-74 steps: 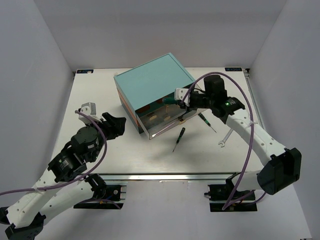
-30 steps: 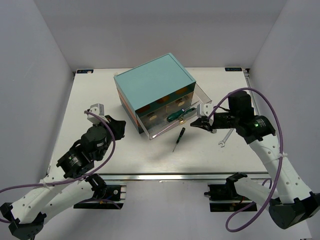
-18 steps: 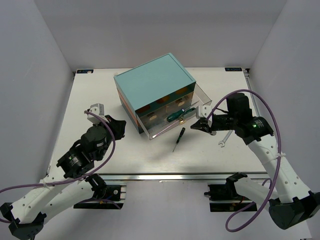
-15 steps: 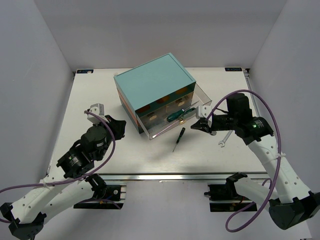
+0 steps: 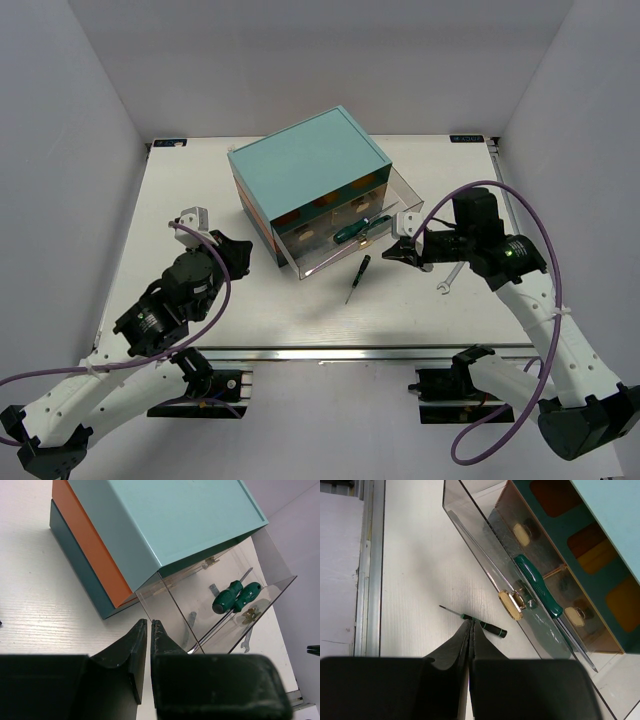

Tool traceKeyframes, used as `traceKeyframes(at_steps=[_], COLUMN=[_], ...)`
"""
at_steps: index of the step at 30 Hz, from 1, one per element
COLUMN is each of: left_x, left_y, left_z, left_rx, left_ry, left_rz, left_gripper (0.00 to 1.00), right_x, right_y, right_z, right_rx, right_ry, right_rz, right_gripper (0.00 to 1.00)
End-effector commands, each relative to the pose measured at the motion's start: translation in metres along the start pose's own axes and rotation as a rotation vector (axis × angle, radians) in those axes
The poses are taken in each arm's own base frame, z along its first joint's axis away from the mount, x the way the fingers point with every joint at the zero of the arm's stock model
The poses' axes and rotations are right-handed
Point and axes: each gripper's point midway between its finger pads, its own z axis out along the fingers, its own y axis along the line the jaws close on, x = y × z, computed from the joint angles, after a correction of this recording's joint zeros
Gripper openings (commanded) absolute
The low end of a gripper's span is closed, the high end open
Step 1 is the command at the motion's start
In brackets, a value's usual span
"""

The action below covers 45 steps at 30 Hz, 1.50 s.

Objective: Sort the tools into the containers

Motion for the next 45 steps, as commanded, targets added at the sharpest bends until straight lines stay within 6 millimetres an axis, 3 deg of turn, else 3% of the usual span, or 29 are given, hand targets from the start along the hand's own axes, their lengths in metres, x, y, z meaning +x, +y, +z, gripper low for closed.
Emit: traceKeyframes(at_steps=[1,9,16,26,29,33,37,42,45], left_x=[0.0,0.002,0.004,0.01,0.012,0.013,0.014,0.012,0.011], left_y=[-0.004,-0.003,-0.003,0.001,-0.002,-0.007,-0.01,-0.016,-0.019], left_z=[0.0,0.001,0.002,0.001,0.003,0.005,0.005,0.005,0.005], left_rx=[0.018,0.014,0.017,0.012,0.025,0.033,0.048,0.085,0.098], left_ry=[0.0,0.003,0.009,0.018,0.026,0.041,0.043,0.025,0.021], left_rz=[-0.006,-0.003,0.0,-0.012,-0.017,-0.015,-0.02,-0.043,-0.042], left_gripper=[0.21,0.21,0.21,0.21,0.26,0.42,0.56,0.55,0.5], right_x=[0.001,0.009,0.042,0.072,0.088,0.093,0.085,0.07,0.066], right_y=[0.0,0.002,0.004,-0.008,-0.023,-0.066,-0.104,-0.139,-0.148], right_z=[-0.001,0.0,0.009,0.031,0.049,0.066,0.077,0.089,0.096], right_rx=[0.009,-0.001,-0.038,-0.042,-0.027,0.076,0.159,0.187,0.18], right_ry=[-0.002,0.024,0.112,0.142,0.156,0.186,0.177,0.154,0.142], right_rz=[-0.007,-0.013,-0.039,-0.031,0.001,-0.014,-0.02,-0.022,-0.005], right_gripper=[0.0,0.0,0.0,0.0,0.0,0.0,0.0,0.0,0.0])
